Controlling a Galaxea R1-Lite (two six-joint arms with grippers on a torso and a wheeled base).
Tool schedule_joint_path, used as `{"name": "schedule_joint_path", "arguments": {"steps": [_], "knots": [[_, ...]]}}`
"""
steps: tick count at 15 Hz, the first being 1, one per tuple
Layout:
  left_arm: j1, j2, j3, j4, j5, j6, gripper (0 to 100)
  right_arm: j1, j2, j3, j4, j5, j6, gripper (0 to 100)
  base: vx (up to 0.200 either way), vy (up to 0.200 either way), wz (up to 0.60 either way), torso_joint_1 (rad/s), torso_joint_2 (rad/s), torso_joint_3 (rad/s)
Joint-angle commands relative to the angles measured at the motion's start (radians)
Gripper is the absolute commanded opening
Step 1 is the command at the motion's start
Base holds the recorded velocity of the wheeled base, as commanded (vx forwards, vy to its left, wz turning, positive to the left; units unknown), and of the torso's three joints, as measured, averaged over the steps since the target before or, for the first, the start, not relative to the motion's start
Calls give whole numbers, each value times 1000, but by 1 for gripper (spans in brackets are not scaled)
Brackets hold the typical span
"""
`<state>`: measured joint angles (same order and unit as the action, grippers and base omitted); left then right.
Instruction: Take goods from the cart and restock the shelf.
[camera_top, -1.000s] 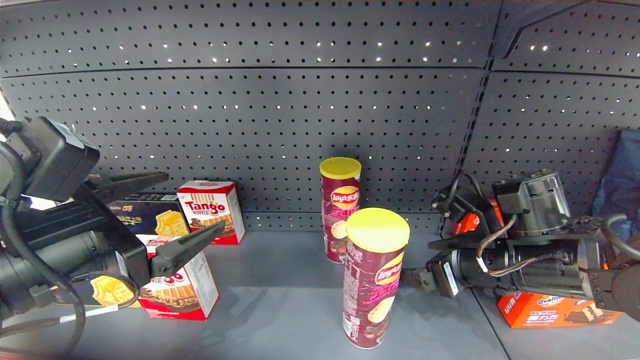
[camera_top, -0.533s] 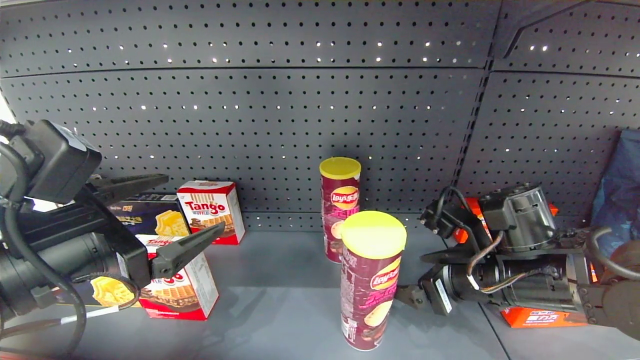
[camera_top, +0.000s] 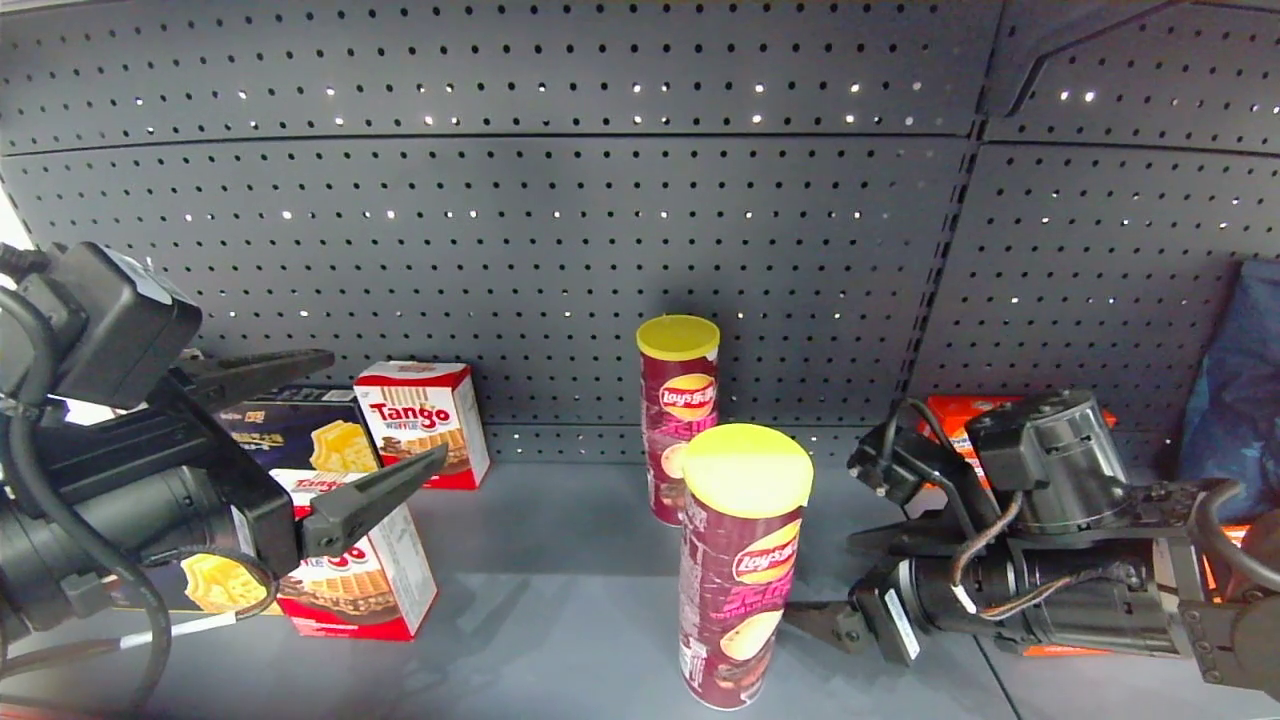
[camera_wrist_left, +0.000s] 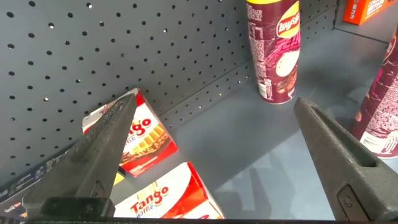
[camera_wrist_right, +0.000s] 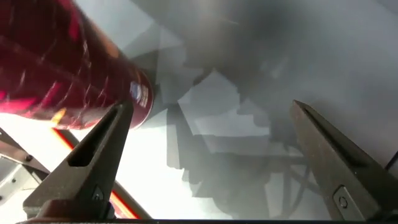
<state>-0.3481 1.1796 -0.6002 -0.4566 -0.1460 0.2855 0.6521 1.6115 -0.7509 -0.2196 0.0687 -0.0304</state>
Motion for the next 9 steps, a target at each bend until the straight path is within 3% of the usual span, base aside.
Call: {"name": "schedule_joint_path", "arguments": {"steps": [1, 9], "knots": [[0, 2, 0, -1, 0, 0, 100, 9, -13, 4, 0, 0, 0, 100, 0, 0, 0, 0, 0, 0], [1, 0, 2, -1, 0, -2, 100, 47, -15, 15, -1, 0, 1, 100, 0, 0, 0, 0, 0, 0]]}}
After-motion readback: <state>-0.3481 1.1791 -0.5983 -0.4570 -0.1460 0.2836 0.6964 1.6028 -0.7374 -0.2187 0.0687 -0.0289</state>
